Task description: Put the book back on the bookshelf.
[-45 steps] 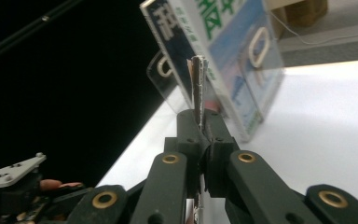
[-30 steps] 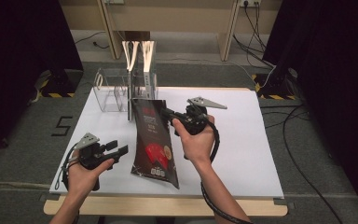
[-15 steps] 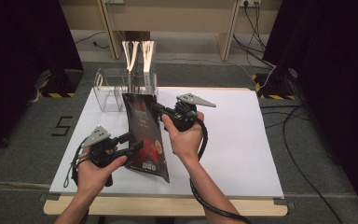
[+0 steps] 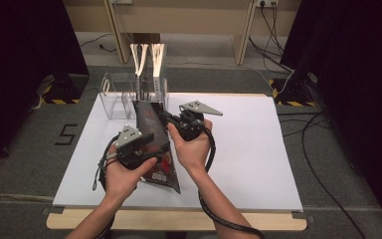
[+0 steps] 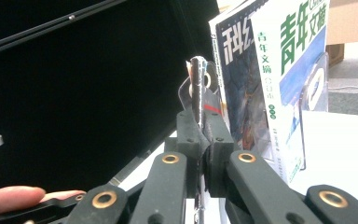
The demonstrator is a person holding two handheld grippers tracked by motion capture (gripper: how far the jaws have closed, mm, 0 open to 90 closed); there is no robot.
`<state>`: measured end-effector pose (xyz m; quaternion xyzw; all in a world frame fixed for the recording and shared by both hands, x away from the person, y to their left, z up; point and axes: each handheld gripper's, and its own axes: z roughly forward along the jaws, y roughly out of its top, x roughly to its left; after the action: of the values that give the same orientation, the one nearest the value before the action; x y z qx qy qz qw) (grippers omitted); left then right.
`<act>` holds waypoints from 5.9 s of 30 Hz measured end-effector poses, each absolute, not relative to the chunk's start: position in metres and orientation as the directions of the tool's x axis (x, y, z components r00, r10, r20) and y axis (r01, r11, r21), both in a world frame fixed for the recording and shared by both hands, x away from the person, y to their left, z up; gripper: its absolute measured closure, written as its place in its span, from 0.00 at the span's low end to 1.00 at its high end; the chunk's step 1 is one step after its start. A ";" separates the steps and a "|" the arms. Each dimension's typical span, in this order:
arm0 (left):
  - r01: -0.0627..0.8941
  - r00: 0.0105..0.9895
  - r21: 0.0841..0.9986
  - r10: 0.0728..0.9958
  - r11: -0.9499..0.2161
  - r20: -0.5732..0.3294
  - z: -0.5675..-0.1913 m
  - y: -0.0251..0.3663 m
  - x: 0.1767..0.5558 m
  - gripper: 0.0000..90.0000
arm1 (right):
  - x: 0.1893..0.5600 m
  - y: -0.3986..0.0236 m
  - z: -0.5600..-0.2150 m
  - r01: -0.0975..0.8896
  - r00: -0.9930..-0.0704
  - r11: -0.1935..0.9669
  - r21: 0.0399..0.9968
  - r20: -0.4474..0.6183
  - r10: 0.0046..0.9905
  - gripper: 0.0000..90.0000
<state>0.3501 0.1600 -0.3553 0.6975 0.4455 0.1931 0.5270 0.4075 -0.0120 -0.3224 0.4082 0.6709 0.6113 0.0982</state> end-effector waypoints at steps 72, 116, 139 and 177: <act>0.391 0.464 0.915 0.838 0.098 -0.288 -0.379 0.225 0.319 0.96 | 0.397 -0.084 -0.321 0.390 -0.670 -0.044 0.920 0.317 0.671 0.70; 0.233 0.356 0.967 0.917 0.099 -0.180 -0.340 0.319 0.292 0.97 | 0.399 -0.187 -0.429 0.547 -0.404 -0.090 0.832 0.357 0.842 0.69; 0.172 0.228 0.977 0.960 0.127 -0.165 -0.334 0.347 0.360 0.96 | 0.399 -0.198 -0.439 0.559 -0.377 -0.104 0.822 0.364 0.851 0.69; 0.162 0.140 0.977 0.977 0.140 -0.163 -0.322 0.336 0.467 0.96 | 0.401 -0.201 -0.448 0.580 -0.371 -0.100 0.809 0.372 0.851 0.69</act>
<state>0.4673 0.3364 -0.3217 0.5334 0.5335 0.3814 0.5342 0.4007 -0.2006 -0.4477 0.5442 0.6571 0.5040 0.1346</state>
